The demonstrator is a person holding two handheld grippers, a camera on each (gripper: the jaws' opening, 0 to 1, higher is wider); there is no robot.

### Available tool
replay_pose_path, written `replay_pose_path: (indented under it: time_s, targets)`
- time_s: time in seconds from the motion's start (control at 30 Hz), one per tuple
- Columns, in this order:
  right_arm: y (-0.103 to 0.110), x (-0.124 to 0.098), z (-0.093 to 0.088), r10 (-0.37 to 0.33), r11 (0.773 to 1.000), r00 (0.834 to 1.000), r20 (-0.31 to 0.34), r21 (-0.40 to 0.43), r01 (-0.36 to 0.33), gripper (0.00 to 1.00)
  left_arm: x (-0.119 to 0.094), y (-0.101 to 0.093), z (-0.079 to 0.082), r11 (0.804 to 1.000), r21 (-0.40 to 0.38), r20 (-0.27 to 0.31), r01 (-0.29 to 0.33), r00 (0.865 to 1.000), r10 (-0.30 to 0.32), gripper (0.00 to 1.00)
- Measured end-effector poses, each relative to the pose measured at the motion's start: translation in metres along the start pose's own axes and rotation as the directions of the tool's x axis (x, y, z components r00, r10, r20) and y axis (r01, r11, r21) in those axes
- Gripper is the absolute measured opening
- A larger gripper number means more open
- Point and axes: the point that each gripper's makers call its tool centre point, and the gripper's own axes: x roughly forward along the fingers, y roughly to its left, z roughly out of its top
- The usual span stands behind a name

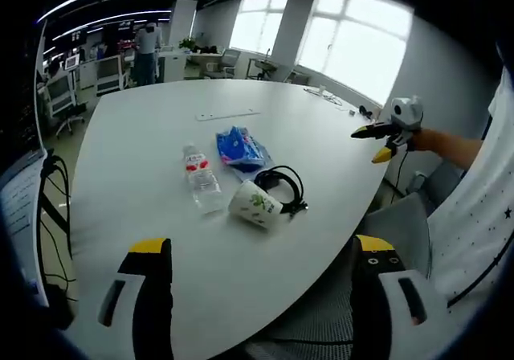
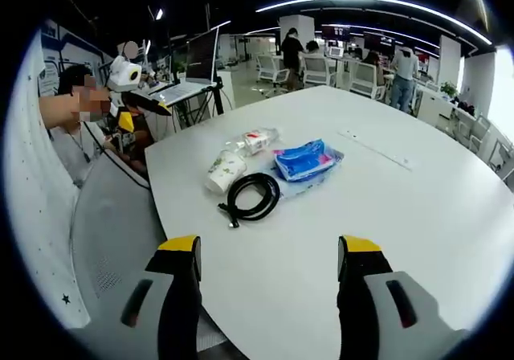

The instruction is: Arrange the tabletop items into an orderly group along one side of the table until the central work area is clear of visible clutter.

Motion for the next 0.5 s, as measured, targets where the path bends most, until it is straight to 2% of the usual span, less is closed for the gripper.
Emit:
replay_pose_path:
  time_s: [0.5]
  targets:
    - [-0.0027, 0.001, 0.001, 0.006, 1.0, 1.0, -0.007, -0.005, -0.006, 0.68, 0.0031, -0.0011, 0.0021, 1.0, -0.01, 0.008, 0.001, 1.0, -0.001, 0.95]
